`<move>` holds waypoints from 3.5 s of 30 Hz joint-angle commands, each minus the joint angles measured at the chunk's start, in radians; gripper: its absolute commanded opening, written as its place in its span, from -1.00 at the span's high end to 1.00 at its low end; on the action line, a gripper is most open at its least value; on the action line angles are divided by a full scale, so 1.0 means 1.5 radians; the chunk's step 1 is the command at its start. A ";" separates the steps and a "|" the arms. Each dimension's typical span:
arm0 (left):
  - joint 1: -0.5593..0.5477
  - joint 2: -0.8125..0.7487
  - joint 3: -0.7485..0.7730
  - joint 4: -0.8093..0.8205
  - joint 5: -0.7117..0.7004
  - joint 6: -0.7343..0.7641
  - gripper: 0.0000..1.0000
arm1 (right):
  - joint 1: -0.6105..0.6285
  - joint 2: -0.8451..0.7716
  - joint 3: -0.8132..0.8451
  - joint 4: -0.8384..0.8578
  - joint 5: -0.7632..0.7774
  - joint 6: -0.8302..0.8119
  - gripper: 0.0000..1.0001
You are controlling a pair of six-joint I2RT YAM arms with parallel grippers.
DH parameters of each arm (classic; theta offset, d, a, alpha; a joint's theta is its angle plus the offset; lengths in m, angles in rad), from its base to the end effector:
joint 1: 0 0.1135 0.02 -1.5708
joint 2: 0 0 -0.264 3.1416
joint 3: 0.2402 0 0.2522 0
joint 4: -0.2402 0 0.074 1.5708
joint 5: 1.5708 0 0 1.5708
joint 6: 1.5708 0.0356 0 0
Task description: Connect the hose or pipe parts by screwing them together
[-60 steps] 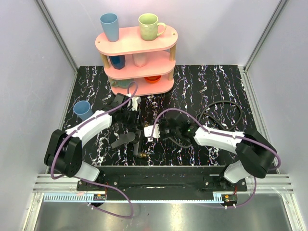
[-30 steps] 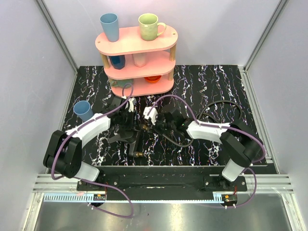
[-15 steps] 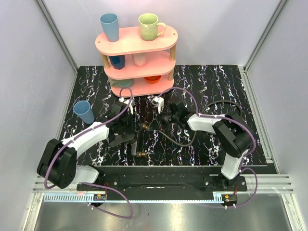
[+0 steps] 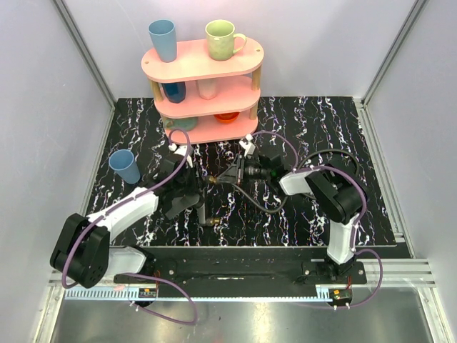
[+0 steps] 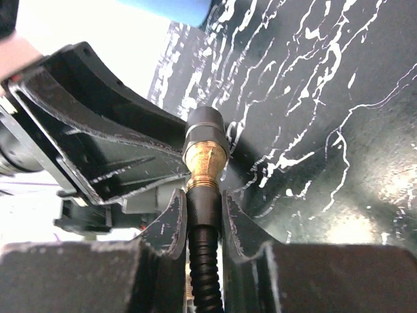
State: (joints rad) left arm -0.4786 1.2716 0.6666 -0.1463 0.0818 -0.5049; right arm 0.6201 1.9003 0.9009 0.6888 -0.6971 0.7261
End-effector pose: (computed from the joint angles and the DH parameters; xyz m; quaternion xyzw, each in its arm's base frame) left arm 0.2275 -0.1213 0.2011 0.0042 0.9166 -0.2210 0.3332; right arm 0.2999 0.2422 0.1587 -0.1607 0.7690 0.5610 0.2610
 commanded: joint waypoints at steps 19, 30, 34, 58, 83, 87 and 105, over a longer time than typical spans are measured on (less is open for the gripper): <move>-0.010 0.001 0.065 0.006 0.153 -0.036 1.00 | 0.015 -0.201 0.020 -0.115 0.077 -0.210 -0.50; 0.007 0.048 0.117 -0.071 0.185 0.008 1.00 | 0.023 -0.348 0.017 -0.374 0.038 -0.769 -0.55; 0.008 0.057 0.131 -0.081 0.198 0.015 1.00 | 0.044 -0.409 -0.056 -0.388 0.028 -0.942 -0.55; 0.010 0.093 0.145 -0.079 0.248 -0.006 1.00 | 0.148 -0.281 -0.047 -0.332 0.307 -1.114 -0.26; 0.020 0.100 0.154 -0.106 0.217 0.027 -0.04 | 0.172 -0.249 -0.077 -0.158 0.347 -0.988 1.00; 0.020 0.119 0.158 -0.109 0.238 0.034 -0.06 | 0.173 -0.250 -0.081 -0.147 0.344 -0.982 1.00; 0.019 0.146 0.171 -0.106 0.246 0.064 0.10 | 0.172 -0.245 -0.075 -0.132 0.319 -0.950 1.00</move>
State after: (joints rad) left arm -0.4458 1.4860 0.8822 -0.3447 0.4007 -0.4175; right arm 0.8726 1.5421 0.7643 0.3340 -0.1940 -0.7338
